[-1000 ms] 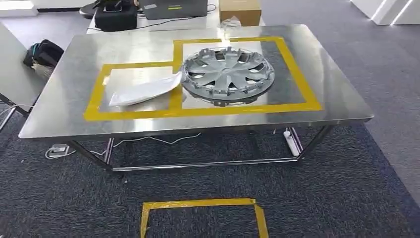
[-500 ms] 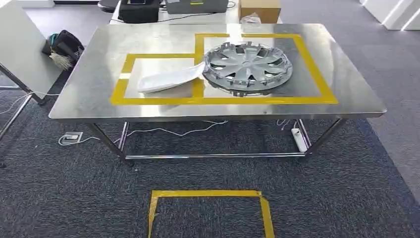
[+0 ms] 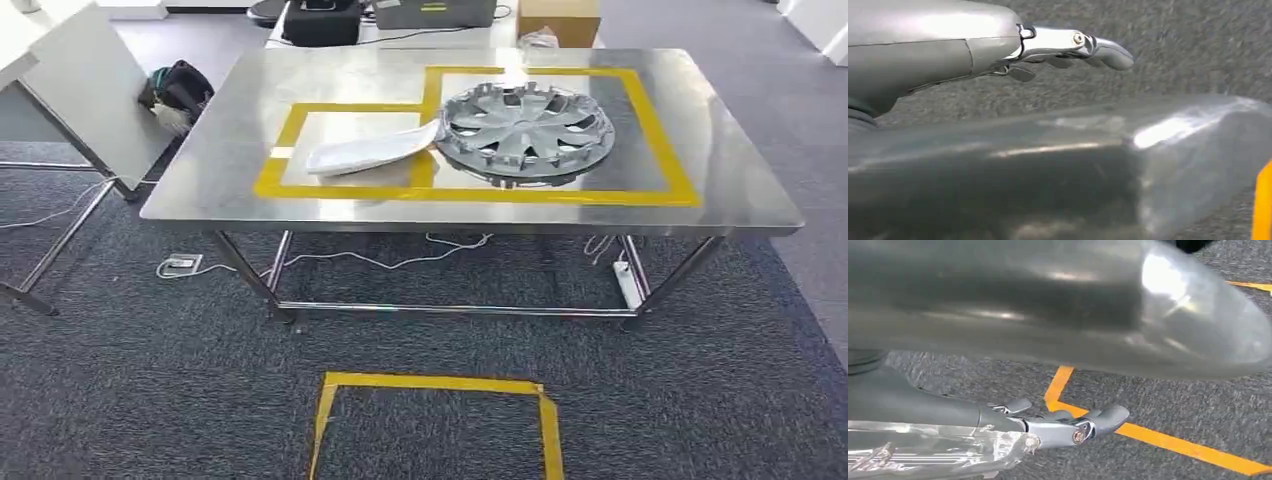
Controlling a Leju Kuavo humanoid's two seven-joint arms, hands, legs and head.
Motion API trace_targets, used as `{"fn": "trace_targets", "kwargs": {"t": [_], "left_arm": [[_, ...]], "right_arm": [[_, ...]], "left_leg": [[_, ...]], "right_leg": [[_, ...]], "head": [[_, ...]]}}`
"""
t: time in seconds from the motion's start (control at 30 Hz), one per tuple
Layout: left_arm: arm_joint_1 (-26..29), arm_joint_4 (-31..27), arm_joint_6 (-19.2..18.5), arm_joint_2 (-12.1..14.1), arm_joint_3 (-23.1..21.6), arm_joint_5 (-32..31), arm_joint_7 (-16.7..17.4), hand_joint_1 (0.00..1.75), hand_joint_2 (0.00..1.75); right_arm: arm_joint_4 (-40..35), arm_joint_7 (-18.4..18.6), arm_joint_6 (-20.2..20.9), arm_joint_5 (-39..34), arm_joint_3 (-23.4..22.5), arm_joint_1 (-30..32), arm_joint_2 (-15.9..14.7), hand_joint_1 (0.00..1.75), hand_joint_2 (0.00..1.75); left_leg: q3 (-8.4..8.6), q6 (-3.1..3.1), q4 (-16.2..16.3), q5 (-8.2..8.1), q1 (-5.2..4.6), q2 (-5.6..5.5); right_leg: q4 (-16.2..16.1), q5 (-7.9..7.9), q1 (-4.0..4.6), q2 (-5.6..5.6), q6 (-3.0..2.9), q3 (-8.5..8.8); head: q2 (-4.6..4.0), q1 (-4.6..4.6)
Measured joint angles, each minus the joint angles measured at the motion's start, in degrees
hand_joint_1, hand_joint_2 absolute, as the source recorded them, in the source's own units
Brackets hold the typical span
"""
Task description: Take the parts from the cabinet and place them on the table.
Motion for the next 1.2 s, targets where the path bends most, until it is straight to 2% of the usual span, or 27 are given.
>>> {"fn": "trace_targets", "kwargs": {"t": [0.03, 0.07, 0.17, 0.2, 0.23, 0.27, 0.33, 0.37, 0.4, 0.47, 0.5, 0.53, 0.57, 0.67, 0.7, 0.73, 0.77, 0.83, 0.87, 0.9, 0.93, 0.97, 1.0, 1.03, 1.07, 1.1, 1.2], "left_arm": [[0.0, 0.0, -0.3, -0.1, -0.3, -0.7, 0.0, 0.0, 0.0], [-0.1, 0.0, -0.5, 0.0, -0.6, -1.2, -0.1, 0.0, 0.0], [0.0, 0.9, -0.3, -0.1, -1.6, -1.5, -0.1, 0.0, 0.0], [0.1, 1.2, -0.2, -0.2, -2.1, -1.3, -0.1, 0.0, 0.0], [0.1, 1.4, -0.1, -0.2, -2.6, -1.1, -0.1, 0.0, 0.0], [0.1, 1.7, -0.1, -0.2, -3.1, -1.1, -0.1, 0.0, 0.0], [0.1, 1.9, -0.1, -0.2, -3.8, -1.0, -0.1, 0.0, 0.0], [0.1, 2.0, -0.1, -0.2, -4.1, -0.9, 0.0, 0.0, 0.0], [0.3, 2.1, -0.1, -0.2, -4.3, -0.9, 0.1, 0.0, 0.0], [0.4, 2.3, -0.1, -0.2, -4.8, -0.9, 0.2, 0.0, 0.0], [0.5, 2.3, -0.1, -0.2, -5.0, -0.9, 0.3, 0.0, 0.0], [0.5, 2.3, -0.1, -0.2, -5.4, -0.9, 0.5, 0.0, 0.0], [0.5, 2.3, -0.1, -0.2, -5.7, -0.7, 1.1, 0.0, 0.0], [2.0, 2.0, 0.0, -0.2, -7.6, 1.6, 3.1, 0.0, 0.0], [2.9, 1.4, 0.1, -0.3, -8.5, 2.6, 4.0, 0.0, 0.0], [3.7, 0.8, 0.2, -0.5, -9.5, 3.4, 4.6, 0.0, 0.0], [4.3, 0.1, 0.5, -0.5, -10.6, 4.2, 5.5, 0.0, 0.0], [5.2, -1.4, 0.9, -0.5, -12.6, 5.6, 6.9, 0.0, 0.0], [5.9, -2.2, 1.0, -0.5, -13.6, 6.3, 7.6, 0.0, 0.0], [6.7, -2.9, 1.0, -0.5, -14.6, 6.9, 8.2, 0.0, 0.0], [7.4, -3.8, 1.1, -0.5, -15.5, 7.4, 8.8, 0.0, 0.0], [8.1, -4.5, 1.2, -0.5, -16.3, 7.8, 9.3, 0.0, 0.0], [8.6, -5.2, 1.3, -0.5, -16.9, 8.3, 9.7, 0.0, 0.0], [9.0, -6.0, 1.5, -0.5, -17.7, 8.7, 9.9, 0.0, 0.0], [9.1, -6.7, 1.6, -0.5, -18.2, 9.0, 10.3, 0.0, 0.0], [9.3, -7.4, 1.6, -0.5, -18.8, 9.4, 10.6, 0.0, 0.0], [10.5, -8.6, 1.8, -0.7, -20.0, 10.1, 11.0, 0.0, 0.0]], "right_arm": [[-0.1, -0.4, -0.1, -0.8, 0.8, -0.5, -0.3, 0.0, 0.0], [-0.1, -0.9, -0.1, -1.6, 1.6, -0.9, -0.3, 0.0, 0.0], [-0.2, -2.7, 0.2, -4.3, 4.0, -2.5, -1.0, 0.0, 0.0], [-0.2, -3.5, 0.3, -5.7, 5.1, -3.1, -1.3, 0.0, 0.0], [-0.2, -4.2, 0.3, -6.8, 6.0, -3.6, -1.4, 0.0, 0.0], [-0.1, -4.8, 0.4, -7.9, 7.1, -4.1, -1.4, 0.0, 0.0], [-0.1, -5.7, 0.4, -9.6, 9.3, -4.8, -1.6, 0.0, 0.0], [-0.1, -6.0, 0.3, -10.1, 10.3, -5.2, -1.7, 0.0, 0.0], [-0.1, -6.1, 0.3, -10.4, 11.1, -5.5, -1.7, 0.0, 0.0], [-0.1, -6.3, 0.3, -10.8, 12.1, -5.9, -1.8, 0.0, 0.0], [-0.1, -6.4, 0.3, -10.9, 12.6, -6.2, -1.9, 0.0, 0.0], [-0.1, -6.6, 0.2, -11.0, 13.2, -6.5, -1.9, 0.0, 0.0], [-0.1, -6.7, 0.2, -11.0, 13.5, -6.7, -1.9, 0.0, 0.0], [0.0, -6.9, -0.2, -11.0, 14.3, -6.9, -1.9, 0.0, 0.0], [-0.1, -6.9, -0.4, -11.0, 14.5, -7.0, -1.9, 0.0, 0.0], [-0.1, -6.9, -0.5, -11.0, 14.5, -7.1, -1.9, 0.0, 0.0], [-0.1, -7.0, -0.7, -10.9, 14.6, -7.1, -1.9, 0.0, 0.0], [-0.1, -6.9, -1.1, -10.8, 15.0, -6.9, -1.9, 0.0, 0.0], [-0.1, -6.8, -1.2, -10.6, 15.2, -6.9, -1.9, 0.0, 0.0], [-0.1, -6.7, -1.4, -10.4, 15.3, -6.9, -1.9, 0.0, 0.0], [-0.2, -6.6, -1.5, -10.3, 15.4, -7.0, -1.9, 0.0, 0.0], [-0.3, -6.4, -1.6, -10.1, 15.4, -7.1, -1.9, 0.0, 0.0], [-0.5, -6.3, -1.6, -9.9, 15.4, -7.1, -1.9, 0.0, 0.0], [-0.5, -6.1, -1.7, -9.7, 15.4, -7.1, -1.9, 0.0, 0.0], [-0.6, -6.1, -1.7, -9.5, 15.4, -7.0, -1.9, 0.0, 0.0], [-0.6, -6.0, -1.7, -9.4, 15.5, -7.1, -2.0, 0.0, 0.0], [-0.6, -5.9, -1.9, -8.9, 15.5, -7.5, -2.0, 0.0, 0.0]], "left_leg": [[2.17, 0.08, -3.5, -0.34, -0.24, 2.08], [2.07, 0.82, -4.0, -0.27, -0.51, 1.8], [0.88, 1.96, -4.1, -0.1, -0.55, 0.72], [0.95, 2.55, -4.5, 0.29, -0.2, 0.41], [0.74, 2.86, -4.5, 0.46, -0.21, 0.05], [0.46, 3.18, -4.5, 0.66, -0.22, -0.32], [-0.17, 3.62, -4.4, 1.04, -0.4, -1.34], [-0.35, 3.66, -4.4, 1.25, -0.48, -1.94], [-0.43, 3.65, -4.4, 1.4, -0.52, -2.5], [-0.46, 3.41, -4.3, 1.68, -0.54, -3.83], [-0.48, 3.21, -4.2, 1.8, -0.53, -4.47], [-0.7, 2.94, -4.1, 1.95, -0.67, -4.99], [-1.32, 2.75, -3.4, 1.93, -0.96, -5.64], [-2.16, 1.67, -3.6, 2.67, -0.67, -7.37], [-2.29, 1.51, -3.2, 2.53, -0.7, -7.21], [-3.09, 1.17, -1.5, 0.77, -0.74, -4.66], [-4.78, 0.78, 2.2, -2.02, -0.63, -3.1], [-8.73, 0.2, 11.4, -6.74, -0.35, -2.03], [-10.01, -0.02, 14.7, -7.83, -0.18, -1.81], [-9.94, -0.12, 15.1, -7.45, -0.02, -1.7], [-8.48, -0.2, 12.9, -5.72, 0.14, -1.6], [-5.96, -0.19, 8.5, -3.3, 0.24, -1.28], [-3.07, -0.15, 3.4, -1.05, 0.25, -0.07], [-0.59, -0.06, -0.8, 0.33, 0.2, 2.54], [0.28, 0.03, -3.3, -0.04, -0.04, 3.49], [-0.16, 0.96, -2.7, 0.01, -0.03, 2.71], [-0.59, 2.16, -2.9, 0.13, -0.22, 1.01]], "right_leg": [[0.3, -0.11, 0.4, -0.34, 0.39, -0.14], [0.6, -0.03, 0.41, -0.6, 0.76, -0.65], [0.7, 0.35, 0.41, -1.71, 1.6, -0.21], [1.2, -0.43, 0.21, -0.85, 2.07, -0.99], [3.2, -2.08, 0.22, 1.05, 2.34, -1.74], [7.2, -4.43, 0.13, 2.27, 2.46, -3.46], [17.4, -8.64, 0.13, 3.06, 2.65, -8.08], [20.1, -9.0, 0.12, 3.1, 2.66, -9.32], [19.5, -7.9, 0.13, 3.1, 2.6, -8.99], [11.6, -3.19, 0.11, 3.56, 2.37, -5.02], [5.9, -0.7, 0.02, 4.72, 2.24, -2.03], [1.9, -0.53, -0.27, 8.34, 2.14, -0.15], [0.4, -0.97, -0.6, 8.87, 1.93, 0.12], [1.2, -0.9, -0.19, 7.2, 1.03, -0.35], [0.8, -0.45, -0.64, 6.21, 0.42, -0.43], [0.8, -0.34, -0.62, 5.54, 0.13, -0.51], [0.8, -0.28, -0.59, 4.7, -0.09, -0.67], [0.9, -0.26, -0.52, 2.94, -0.12, -0.88], [0.9, -0.26, -0.51, 1.98, -0.12, -0.92], [0.9, -0.26, -0.52, 1.21, -0.11, -0.91], [0.9, -0.3, -0.53, 0.42, -0.04, -0.86], [0.9, -0.38, -0.58, -0.27, 0.09, -0.71], [0.9, -0.5, -0.61, -0.84, 0.29, -0.48], [0.9, -0.63, -0.44, -1.37, 0.6, -0.16], [1.5, -1.07, 0.0, -2.0, 1.18, -0.35], [1.4, -1.01, 0.02, -2.44, 1.47, -0.39], [1.2, -1.28, -0.27, -3.99, 2.43, 0.65]], "head": [[0.0, -0.06], [0.0, 0.11], [0.0, 0.16], [0.0, 0.02], [0.0, 0.46], [0.0, 0.77], [0.0, 0.77], [0.0, 0.68], [0.0, 0.72], [0.0, 0.7], [0.0, 0.74], [0.0, 0.74], [0.0, 0.61], [0.0, 0.57], [0.0, 0.66], [0.0, 0.41], [0.0, -0.07], [0.0, -0.02], [0.0, -0.02], [0.0, 0.0], [0.0, -0.04], [0.0, -0.02], [0.0, -0.02], [0.0, -0.07], [0.0, -0.2], [0.0, 0.07], [0.0, 0.09]]}}
